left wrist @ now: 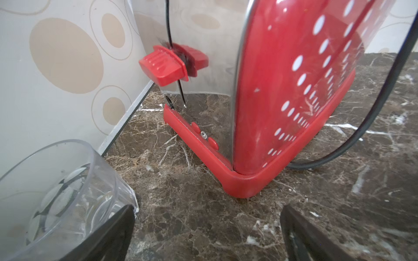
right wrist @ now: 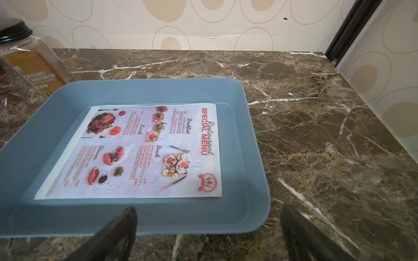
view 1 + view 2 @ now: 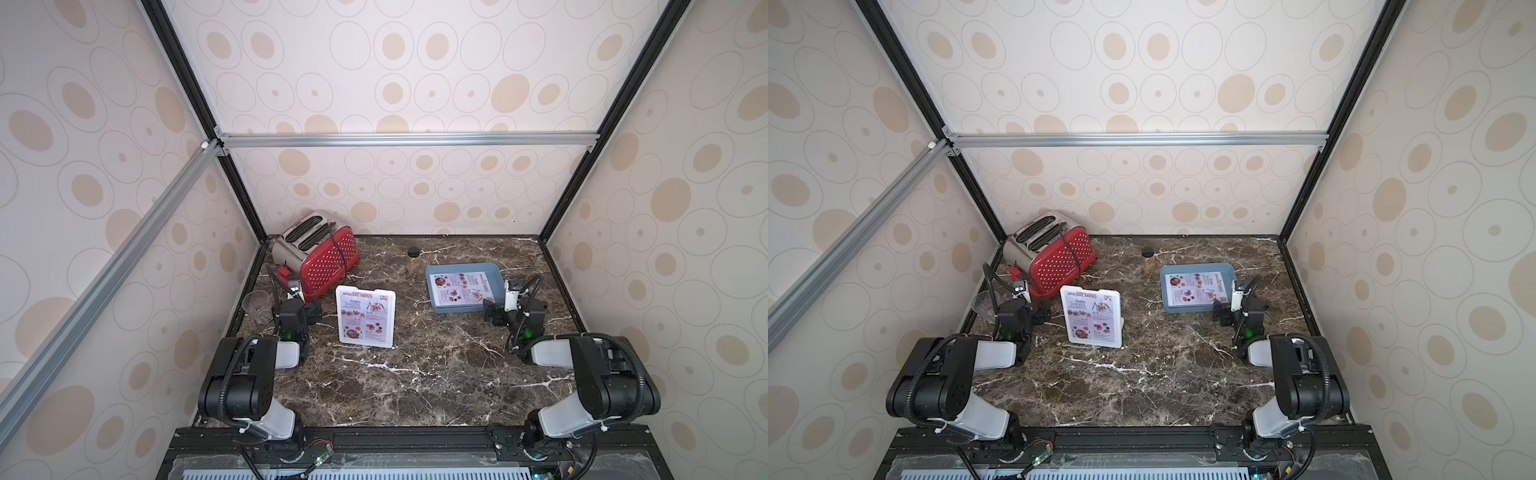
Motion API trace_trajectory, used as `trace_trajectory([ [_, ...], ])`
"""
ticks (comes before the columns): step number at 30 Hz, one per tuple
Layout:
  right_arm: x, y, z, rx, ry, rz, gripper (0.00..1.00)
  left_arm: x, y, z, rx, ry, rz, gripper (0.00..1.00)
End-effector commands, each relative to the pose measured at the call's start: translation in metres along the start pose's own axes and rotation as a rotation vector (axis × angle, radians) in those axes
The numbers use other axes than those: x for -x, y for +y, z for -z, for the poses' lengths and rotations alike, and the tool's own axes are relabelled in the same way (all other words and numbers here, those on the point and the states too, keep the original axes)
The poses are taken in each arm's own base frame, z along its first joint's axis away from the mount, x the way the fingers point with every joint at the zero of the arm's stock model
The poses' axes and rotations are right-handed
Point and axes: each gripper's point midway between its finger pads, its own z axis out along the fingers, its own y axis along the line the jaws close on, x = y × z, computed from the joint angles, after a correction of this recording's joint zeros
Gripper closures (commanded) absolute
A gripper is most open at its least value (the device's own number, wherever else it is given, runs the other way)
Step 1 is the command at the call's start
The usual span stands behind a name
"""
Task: Replace the menus in the menu holders
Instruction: Adjust the menu holder at the center of the board.
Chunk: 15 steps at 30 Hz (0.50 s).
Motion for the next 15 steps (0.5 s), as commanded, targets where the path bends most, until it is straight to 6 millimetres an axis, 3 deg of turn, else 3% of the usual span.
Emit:
trace_trajectory([
  [1,0.0034,-0.0008,-0.0011,-0.01,-0.006,0.001,0.0,0.0138,0.004,-0.0015,0.014,-0.037,0.013,0.01],
  [15,0.0045,-0.0004,-0.0006,-0.009,-0.008,0.002,0.0,0.0141,0.0039,-0.0007,0.012,-0.037,0.013,0.01],
])
